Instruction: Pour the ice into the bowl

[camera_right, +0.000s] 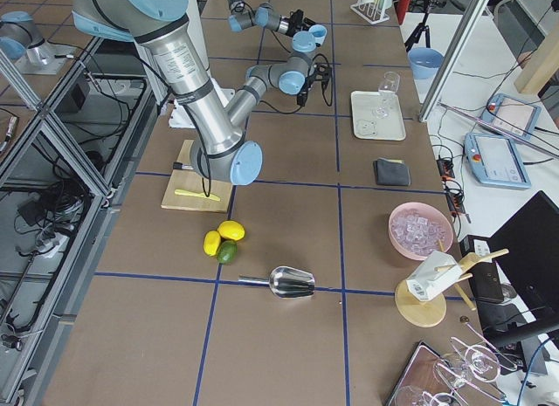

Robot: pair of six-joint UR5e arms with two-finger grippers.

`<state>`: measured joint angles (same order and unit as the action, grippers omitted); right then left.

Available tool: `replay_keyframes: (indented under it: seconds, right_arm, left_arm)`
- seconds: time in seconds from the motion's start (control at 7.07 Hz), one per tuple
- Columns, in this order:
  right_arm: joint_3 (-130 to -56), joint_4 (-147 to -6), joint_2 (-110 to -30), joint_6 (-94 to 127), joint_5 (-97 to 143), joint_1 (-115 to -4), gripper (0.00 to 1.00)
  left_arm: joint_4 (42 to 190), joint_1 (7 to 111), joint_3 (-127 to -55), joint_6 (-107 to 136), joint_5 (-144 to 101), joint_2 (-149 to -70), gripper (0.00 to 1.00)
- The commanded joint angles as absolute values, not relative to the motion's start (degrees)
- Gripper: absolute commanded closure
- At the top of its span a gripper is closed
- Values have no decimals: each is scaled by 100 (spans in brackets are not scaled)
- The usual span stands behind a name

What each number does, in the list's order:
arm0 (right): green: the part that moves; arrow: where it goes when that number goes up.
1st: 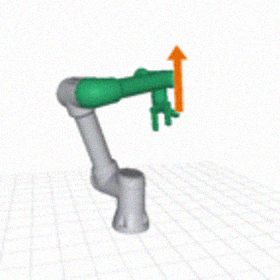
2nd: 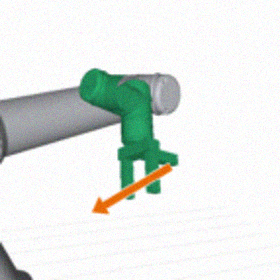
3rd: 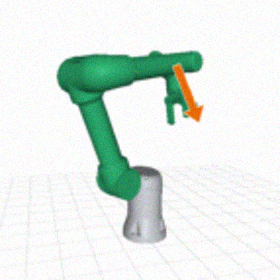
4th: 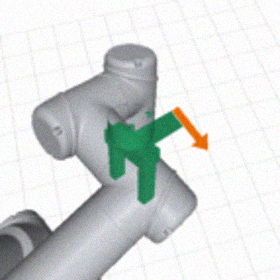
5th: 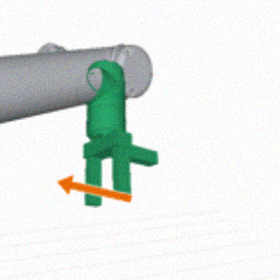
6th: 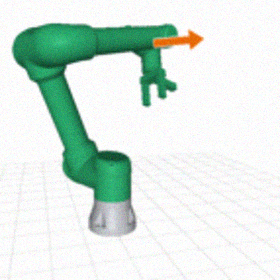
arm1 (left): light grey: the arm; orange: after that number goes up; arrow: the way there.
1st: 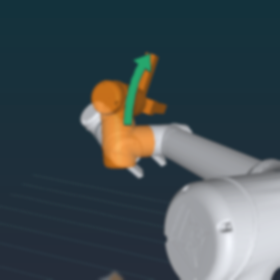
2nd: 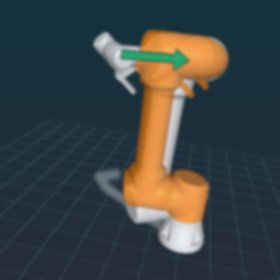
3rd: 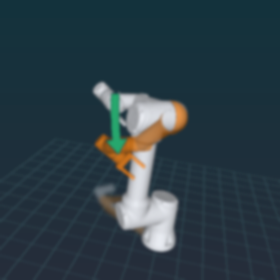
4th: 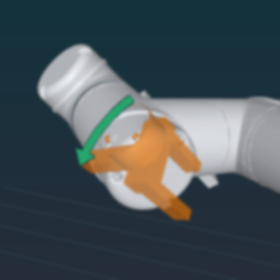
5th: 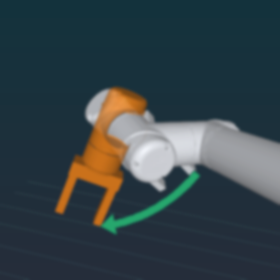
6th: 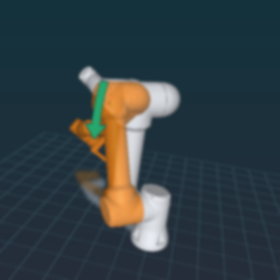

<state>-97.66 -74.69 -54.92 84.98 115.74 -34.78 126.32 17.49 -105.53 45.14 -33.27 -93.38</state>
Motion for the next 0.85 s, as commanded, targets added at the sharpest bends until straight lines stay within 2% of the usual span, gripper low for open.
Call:
replay_keyframes:
  seconds: [0.0, 0.28, 0.71]
  right_arm:
    - [-9975, -7436, -5852, 8175, 11689, -3621, 0]
    - [-9967, -7427, -5906, 8121, 11681, -3630, 0]
    - [-9958, -7418, -5968, 8112, 11663, -3639, 0]
  left_arm:
    - [11791, 1189, -10722, 4509, -2676, -9623, 100]
    - [10719, 1020, -10802, 4169, -2140, -9851, 100]
    - [10652, 967, -10793, 1878, -1504, -9853, 100]
